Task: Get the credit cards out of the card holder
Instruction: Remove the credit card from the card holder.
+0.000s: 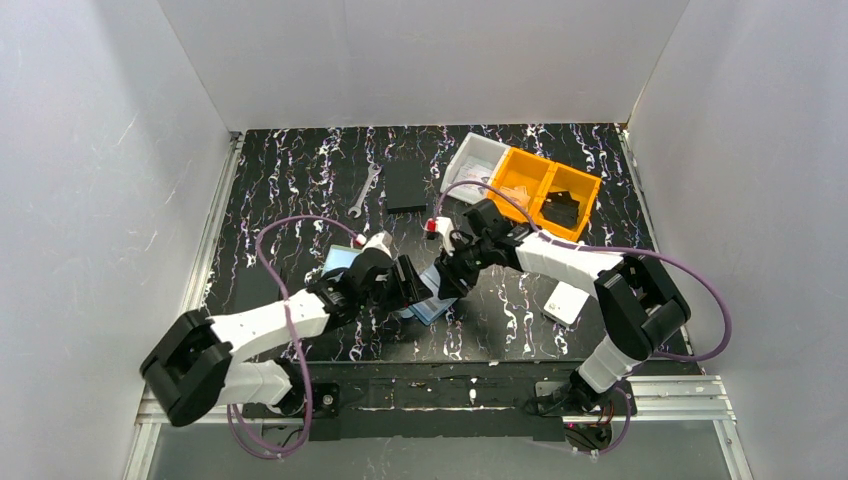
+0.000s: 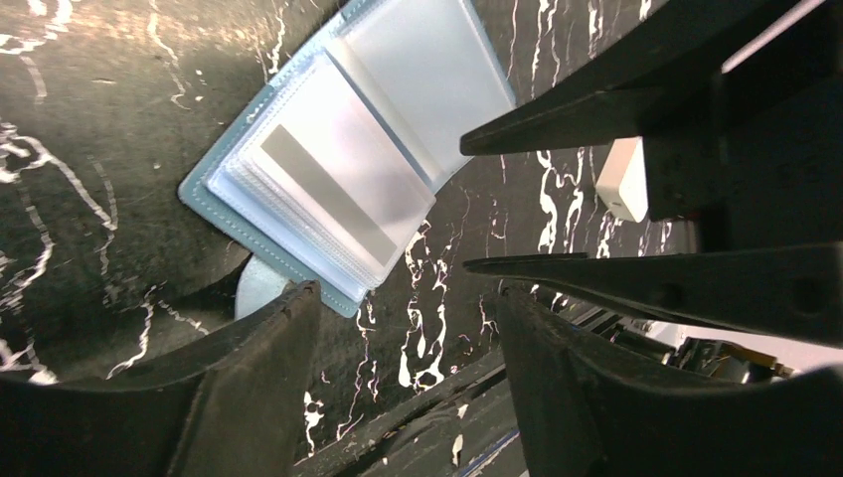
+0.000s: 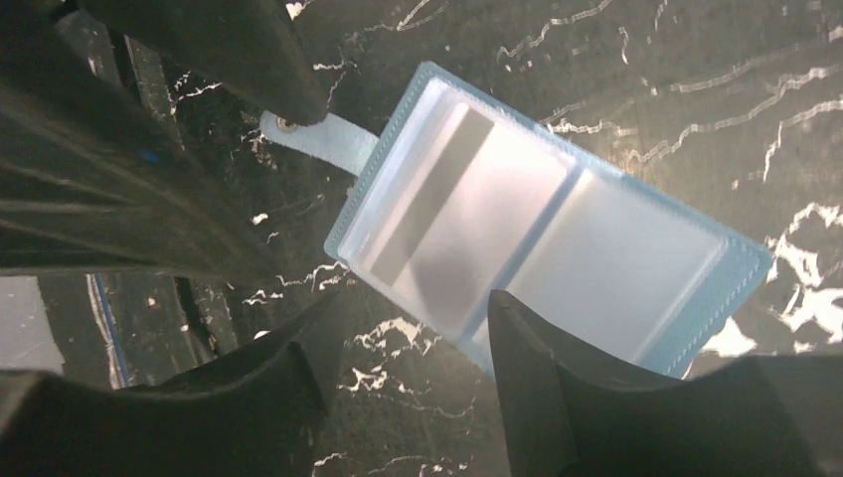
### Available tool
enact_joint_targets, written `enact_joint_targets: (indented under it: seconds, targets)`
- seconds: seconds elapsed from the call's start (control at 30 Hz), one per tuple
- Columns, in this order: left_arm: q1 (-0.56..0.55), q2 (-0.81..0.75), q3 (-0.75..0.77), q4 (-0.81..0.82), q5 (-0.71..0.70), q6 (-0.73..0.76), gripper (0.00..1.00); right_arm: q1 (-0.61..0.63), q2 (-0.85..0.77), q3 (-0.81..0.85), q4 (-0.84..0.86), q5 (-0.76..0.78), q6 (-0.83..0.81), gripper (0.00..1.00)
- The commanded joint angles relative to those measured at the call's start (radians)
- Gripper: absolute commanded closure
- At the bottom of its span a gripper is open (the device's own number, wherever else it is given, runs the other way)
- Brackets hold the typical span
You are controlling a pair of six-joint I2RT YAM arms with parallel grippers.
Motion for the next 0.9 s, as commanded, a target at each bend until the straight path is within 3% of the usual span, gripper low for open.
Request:
enact_joint_targets:
  seconds: [0.0, 0.13, 0.4, 0.7, 0.87]
  targets:
    - [0.016, -0.141, -0.053, -0.121, -0.117, 0.02, 0.32, 0.078, 0.056, 0.097, -0.101, 0.091, -0.076, 0.33]
    - [0.026, -0.258, -0.104, -0.225, -0.152, 0.019, 0.3, 0.149, 0.093, 0.127, -0.12, 0.224, -0.08, 0.25]
    - [0.034, -0.452, -0.205, -0.272, -0.185, -0.025, 0.28, 0.211, 0.167, 0.18, -0.147, 0.404, -0.072, 0.21]
    - [0.035, -0.402, -0.201, -0.197, -0.146, -0.028, 0.28, 0.221, 0.171, 0.152, -0.132, 0.459, -0.064, 0.29]
    - [0.036, -0.365, -0.205, -0.13, -0.113, -0.036, 0.28, 0.226, 0.172, 0.131, -0.123, 0.461, -0.062, 0.42]
